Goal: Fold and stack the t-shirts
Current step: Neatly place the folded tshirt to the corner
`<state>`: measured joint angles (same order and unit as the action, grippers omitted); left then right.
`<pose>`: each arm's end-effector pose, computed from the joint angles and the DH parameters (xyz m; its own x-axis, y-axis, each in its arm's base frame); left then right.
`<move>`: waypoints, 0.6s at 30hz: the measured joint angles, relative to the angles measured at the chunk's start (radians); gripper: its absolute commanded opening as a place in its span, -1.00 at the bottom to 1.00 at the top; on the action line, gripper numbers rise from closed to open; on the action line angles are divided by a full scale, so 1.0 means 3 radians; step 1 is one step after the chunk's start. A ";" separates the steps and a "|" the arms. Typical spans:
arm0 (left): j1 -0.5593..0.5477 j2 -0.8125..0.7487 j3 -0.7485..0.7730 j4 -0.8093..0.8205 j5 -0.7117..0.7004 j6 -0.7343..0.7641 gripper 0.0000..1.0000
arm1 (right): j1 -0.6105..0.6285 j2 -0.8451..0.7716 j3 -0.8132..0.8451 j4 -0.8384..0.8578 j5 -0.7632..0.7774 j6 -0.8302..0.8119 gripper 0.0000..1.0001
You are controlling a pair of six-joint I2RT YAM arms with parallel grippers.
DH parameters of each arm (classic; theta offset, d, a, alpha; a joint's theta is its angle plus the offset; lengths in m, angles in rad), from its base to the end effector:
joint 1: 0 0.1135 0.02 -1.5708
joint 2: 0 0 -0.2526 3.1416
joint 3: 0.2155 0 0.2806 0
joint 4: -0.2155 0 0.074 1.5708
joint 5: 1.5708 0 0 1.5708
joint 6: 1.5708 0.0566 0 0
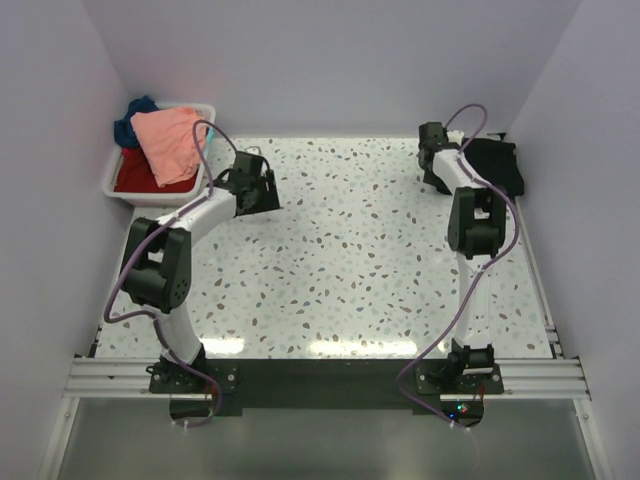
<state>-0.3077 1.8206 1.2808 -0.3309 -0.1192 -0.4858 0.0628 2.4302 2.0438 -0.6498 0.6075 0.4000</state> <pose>0.4140 -0.1245 0.1693 -0.7509 -0.2478 -0.6122 -0.1389 0.9655 -0.2204 0.5502 0.0022 0.1270 -0.6980 0.2765 -0.6606 0.5543 0.7926 -0.2540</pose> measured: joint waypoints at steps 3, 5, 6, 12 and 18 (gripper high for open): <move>0.0000 -0.0024 -0.0010 0.0000 0.0000 0.0000 0.42 | -0.0005 -0.0057 -0.0088 0.0031 -0.0028 -0.0005 -0.15; 0.0000 -0.0037 -0.0010 0.0001 0.0001 0.0001 0.45 | 0.0004 -0.0114 -0.0172 0.0060 -0.0079 -0.0029 -0.09; 0.0000 -0.0045 -0.0011 0.0001 0.0001 0.0001 0.45 | 0.0011 -0.0144 -0.0205 0.0062 -0.0089 -0.0043 -0.08; 0.0000 -0.0061 -0.0048 0.0032 0.0003 0.0024 0.50 | 0.0140 -0.0276 -0.0224 0.0085 -0.0076 -0.0145 0.11; 0.0000 -0.0168 -0.0191 0.0064 0.0013 0.0051 0.51 | 0.0299 -0.0565 -0.0223 0.0214 -0.0080 -0.0226 0.13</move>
<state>-0.3077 1.7702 1.2236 -0.3119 -0.1154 -0.4706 0.1524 2.2608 1.9770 -0.5858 0.5835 0.3321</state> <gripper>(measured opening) 0.753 0.564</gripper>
